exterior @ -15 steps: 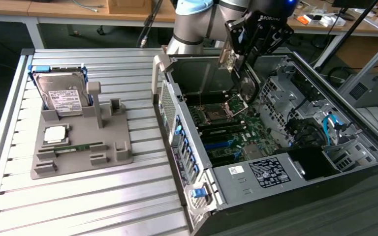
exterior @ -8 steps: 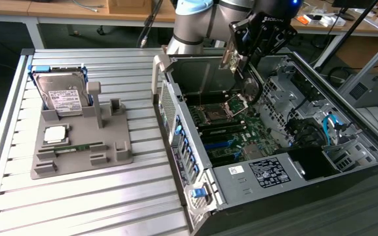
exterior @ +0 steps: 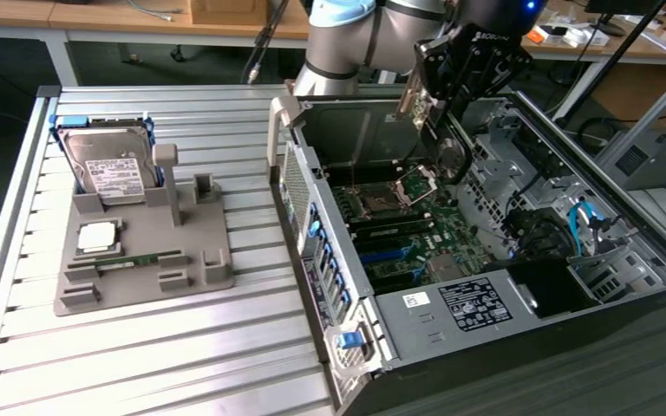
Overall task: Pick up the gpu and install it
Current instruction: 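Pick up the gpu and move the gpu toward the slot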
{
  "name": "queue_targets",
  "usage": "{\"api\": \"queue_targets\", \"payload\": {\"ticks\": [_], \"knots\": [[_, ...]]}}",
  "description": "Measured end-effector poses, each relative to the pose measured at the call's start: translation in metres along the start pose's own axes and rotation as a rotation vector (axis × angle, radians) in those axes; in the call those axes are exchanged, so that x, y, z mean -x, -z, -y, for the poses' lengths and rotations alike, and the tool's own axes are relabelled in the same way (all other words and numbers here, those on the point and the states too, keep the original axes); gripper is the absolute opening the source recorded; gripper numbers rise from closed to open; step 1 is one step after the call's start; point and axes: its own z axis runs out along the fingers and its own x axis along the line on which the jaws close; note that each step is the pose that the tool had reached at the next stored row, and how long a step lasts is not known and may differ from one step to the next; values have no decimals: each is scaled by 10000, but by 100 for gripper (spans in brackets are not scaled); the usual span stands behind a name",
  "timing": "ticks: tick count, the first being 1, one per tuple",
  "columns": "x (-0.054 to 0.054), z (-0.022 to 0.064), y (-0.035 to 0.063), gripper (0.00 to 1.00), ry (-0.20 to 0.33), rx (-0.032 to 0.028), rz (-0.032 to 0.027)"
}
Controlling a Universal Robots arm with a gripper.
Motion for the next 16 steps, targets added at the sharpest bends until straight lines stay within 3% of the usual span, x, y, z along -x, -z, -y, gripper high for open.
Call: {"api": "queue_targets", "payload": {"ticks": [9,16], "knots": [[178,-4,-35,27,11,-32,1],[321,-7,-94,27,15,-98,3]]}}
